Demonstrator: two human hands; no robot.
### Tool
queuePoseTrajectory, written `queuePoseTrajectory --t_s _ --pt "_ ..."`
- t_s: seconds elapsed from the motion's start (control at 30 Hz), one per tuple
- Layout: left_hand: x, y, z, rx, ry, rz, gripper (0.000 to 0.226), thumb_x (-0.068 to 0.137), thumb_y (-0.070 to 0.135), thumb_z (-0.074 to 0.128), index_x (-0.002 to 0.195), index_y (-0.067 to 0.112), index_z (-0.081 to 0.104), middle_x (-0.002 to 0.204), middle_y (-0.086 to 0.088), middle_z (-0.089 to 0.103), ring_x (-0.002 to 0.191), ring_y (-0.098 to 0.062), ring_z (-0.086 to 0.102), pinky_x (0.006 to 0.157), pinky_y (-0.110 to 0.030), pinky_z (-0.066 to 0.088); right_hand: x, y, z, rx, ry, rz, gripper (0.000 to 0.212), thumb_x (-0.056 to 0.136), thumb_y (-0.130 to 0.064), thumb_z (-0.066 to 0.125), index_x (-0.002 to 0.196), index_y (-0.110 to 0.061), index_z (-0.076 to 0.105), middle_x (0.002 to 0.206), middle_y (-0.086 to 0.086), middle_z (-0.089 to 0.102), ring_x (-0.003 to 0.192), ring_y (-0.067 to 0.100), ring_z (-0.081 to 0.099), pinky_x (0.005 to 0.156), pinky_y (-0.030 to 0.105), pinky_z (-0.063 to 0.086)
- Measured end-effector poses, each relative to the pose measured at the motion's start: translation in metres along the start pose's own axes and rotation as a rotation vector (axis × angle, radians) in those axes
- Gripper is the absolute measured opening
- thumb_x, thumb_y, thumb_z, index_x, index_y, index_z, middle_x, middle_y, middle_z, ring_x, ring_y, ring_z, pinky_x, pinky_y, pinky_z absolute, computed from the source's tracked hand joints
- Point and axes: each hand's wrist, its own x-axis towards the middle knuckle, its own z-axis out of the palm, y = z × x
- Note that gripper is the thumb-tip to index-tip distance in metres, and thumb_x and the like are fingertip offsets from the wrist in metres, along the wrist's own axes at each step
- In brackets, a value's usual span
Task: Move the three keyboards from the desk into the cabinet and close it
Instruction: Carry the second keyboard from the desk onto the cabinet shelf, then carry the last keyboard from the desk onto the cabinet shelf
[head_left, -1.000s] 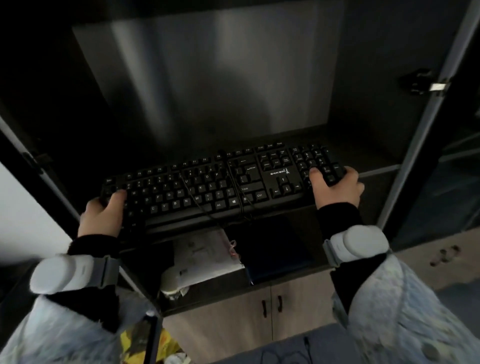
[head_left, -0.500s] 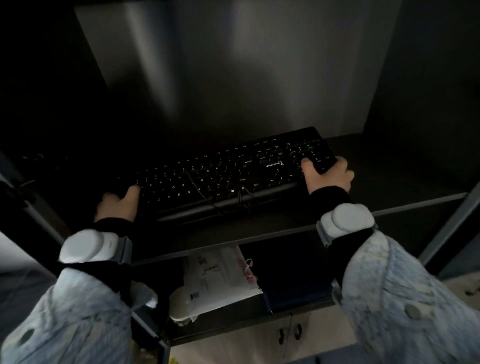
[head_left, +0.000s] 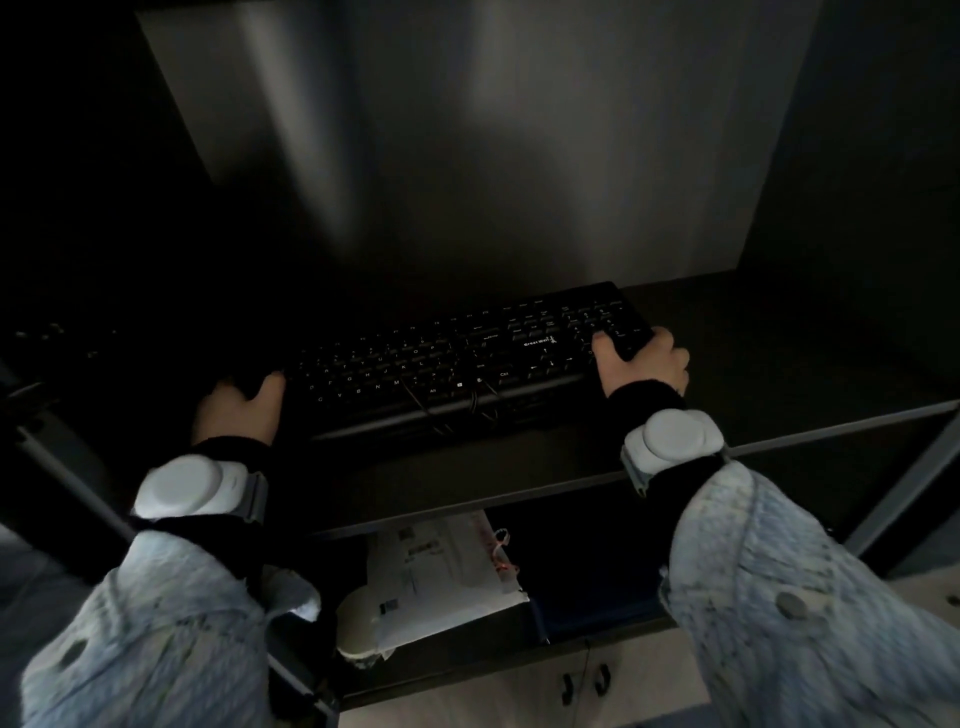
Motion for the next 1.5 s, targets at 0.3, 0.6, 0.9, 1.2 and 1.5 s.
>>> queuePoseTrajectory --t_s 0.3,0.6,0.9,1.2,1.5 --pt "-0.016 0.014 0.000 0.081 0.044 0.166 0.053 0.092 0.029 0.050 0.136 0.000 0.046 0.135 -0.029 0.052 0.127 -0.042 0.047 0.105 -0.042 0.037 0.004 0.004 -0.003 -0.133 -0.036 -0.047 0.079 0.084 -0.053 0.047 0.148 -0.017 0.018 0.147 0.019 0.031 0.134 0.037 0.029 0.106 0.050 0.029" --pt "-0.066 0.018 -0.022 0.005 0.029 0.158 0.052 0.092 0.031 0.049 0.138 0.007 0.047 0.139 -0.021 0.051 0.130 -0.035 0.046 0.107 -0.037 0.036 -0.026 0.003 -0.031 -0.058 -0.070 -0.240 0.078 0.086 -0.045 0.051 0.149 -0.014 0.017 0.156 0.019 0.016 0.143 0.036 0.015 0.117 0.046 0.017" --pt "-0.213 0.001 -0.032 -0.280 -0.164 0.087 0.031 0.065 0.045 0.043 0.081 0.028 0.063 0.094 -0.007 0.074 0.090 -0.024 0.070 0.093 -0.038 0.051 -0.110 0.039 -0.091 0.252 -0.374 -0.376 0.027 0.087 -0.031 0.051 0.101 -0.010 0.062 0.090 -0.001 0.065 0.092 0.022 0.066 0.092 0.038 0.050" --pt "-0.439 -0.072 -0.011 -0.337 -0.223 -0.248 0.033 0.092 0.039 0.045 0.080 0.014 0.063 0.078 -0.008 0.068 0.060 -0.021 0.060 0.057 -0.026 0.046 -0.230 0.163 -0.151 0.173 -0.767 -0.362 0.030 0.091 -0.036 0.049 0.094 -0.008 0.057 0.097 0.017 0.070 0.095 0.035 0.065 0.090 0.046 0.049" --pt "-0.592 -0.137 -0.130 -0.310 0.009 -0.466 0.047 0.094 0.047 0.036 0.075 0.016 0.065 0.072 -0.003 0.070 0.060 -0.024 0.063 0.066 -0.030 0.049 -0.407 0.183 -0.202 0.117 -1.254 -0.512 0.039 0.092 -0.043 0.040 0.067 -0.015 0.051 0.061 0.001 0.062 0.071 0.028 0.063 0.082 0.041 0.052"
